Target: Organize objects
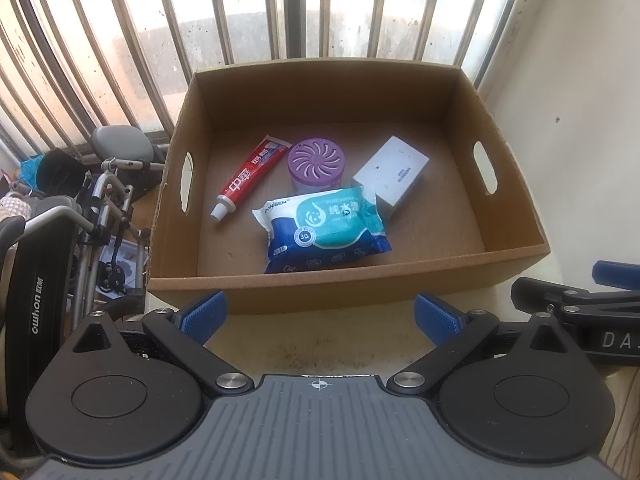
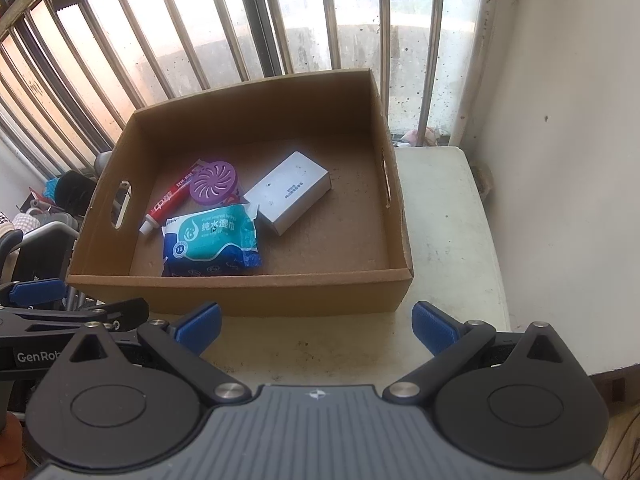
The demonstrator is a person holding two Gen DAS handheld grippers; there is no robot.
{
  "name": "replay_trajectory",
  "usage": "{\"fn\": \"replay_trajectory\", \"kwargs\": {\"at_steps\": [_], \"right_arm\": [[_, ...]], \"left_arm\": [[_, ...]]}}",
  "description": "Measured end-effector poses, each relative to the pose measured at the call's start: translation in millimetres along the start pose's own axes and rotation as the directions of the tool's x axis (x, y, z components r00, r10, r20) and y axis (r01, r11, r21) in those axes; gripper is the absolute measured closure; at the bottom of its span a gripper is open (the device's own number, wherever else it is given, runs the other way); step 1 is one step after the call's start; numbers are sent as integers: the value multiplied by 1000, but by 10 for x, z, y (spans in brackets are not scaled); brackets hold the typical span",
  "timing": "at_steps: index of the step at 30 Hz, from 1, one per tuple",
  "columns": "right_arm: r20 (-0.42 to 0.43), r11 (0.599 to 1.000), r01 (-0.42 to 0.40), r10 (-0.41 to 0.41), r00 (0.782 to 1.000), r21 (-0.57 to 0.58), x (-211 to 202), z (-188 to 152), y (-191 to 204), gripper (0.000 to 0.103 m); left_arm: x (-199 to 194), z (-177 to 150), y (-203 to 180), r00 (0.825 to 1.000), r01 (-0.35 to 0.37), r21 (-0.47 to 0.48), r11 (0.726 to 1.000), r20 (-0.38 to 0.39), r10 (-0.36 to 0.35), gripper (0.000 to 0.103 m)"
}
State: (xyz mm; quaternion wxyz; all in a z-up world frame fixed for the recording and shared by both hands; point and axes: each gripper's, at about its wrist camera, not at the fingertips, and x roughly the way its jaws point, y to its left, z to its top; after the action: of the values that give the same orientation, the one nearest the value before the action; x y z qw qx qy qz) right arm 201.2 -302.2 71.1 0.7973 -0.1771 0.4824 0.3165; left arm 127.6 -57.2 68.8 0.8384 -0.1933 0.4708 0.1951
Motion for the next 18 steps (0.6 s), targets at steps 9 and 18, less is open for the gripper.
{"fn": "replay_trajectory", "kwargs": {"at_steps": [9,18], "right_arm": [[-1,1000,0,0,1000,-7,0,10,4,0],[-1,1000,-1,1,1000,-10,-18,-1,20,0]], "left_arm": [[-1,3,9,1000,1,0,1000,0,-1,2],[-18,-14,18,1000,0,-1,1000,1,0,2]]}}
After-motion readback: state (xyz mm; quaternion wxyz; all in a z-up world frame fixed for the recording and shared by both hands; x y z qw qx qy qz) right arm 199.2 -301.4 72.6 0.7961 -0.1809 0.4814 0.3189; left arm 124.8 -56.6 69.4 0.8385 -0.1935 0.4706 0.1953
